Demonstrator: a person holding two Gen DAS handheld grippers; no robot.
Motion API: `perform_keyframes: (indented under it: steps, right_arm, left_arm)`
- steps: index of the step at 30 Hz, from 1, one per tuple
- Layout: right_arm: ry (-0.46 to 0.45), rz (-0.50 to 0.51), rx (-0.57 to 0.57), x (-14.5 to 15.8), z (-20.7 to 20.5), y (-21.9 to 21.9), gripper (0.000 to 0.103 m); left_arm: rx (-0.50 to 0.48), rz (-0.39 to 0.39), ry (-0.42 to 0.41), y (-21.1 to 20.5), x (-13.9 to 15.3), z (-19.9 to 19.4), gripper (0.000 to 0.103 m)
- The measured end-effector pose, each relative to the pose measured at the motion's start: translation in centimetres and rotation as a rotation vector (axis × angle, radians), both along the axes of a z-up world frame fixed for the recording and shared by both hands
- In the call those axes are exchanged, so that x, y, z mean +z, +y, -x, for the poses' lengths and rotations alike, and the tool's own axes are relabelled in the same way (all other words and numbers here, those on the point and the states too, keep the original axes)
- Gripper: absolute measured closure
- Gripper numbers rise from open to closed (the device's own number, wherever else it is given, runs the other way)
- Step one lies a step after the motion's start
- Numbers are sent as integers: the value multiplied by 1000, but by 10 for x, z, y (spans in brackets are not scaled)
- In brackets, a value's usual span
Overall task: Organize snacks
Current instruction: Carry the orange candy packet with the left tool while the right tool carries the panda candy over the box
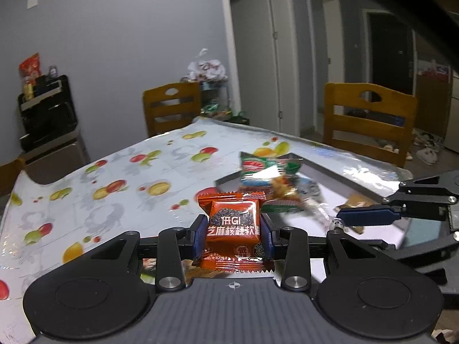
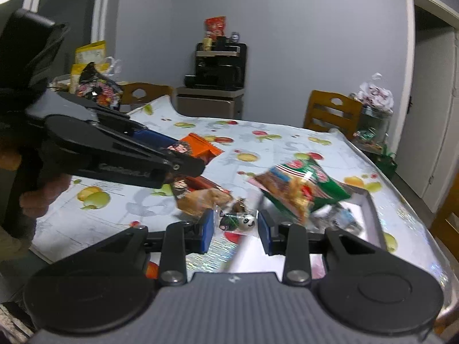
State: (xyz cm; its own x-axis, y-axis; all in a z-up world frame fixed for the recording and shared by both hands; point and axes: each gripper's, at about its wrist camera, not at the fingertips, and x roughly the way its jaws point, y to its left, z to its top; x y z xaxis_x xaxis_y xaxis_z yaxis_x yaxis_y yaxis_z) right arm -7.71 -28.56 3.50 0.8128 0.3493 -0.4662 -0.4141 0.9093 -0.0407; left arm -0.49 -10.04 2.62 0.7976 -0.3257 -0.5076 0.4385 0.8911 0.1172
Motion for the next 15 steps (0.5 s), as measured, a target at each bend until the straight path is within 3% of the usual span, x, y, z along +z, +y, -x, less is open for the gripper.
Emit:
perform_keyframes:
  steps: [15]
  right_arm:
    - [69, -15, -214, -16, 6, -89, 70]
  left_arm:
    - [-156, -39, 67, -64, -23, -7, 63]
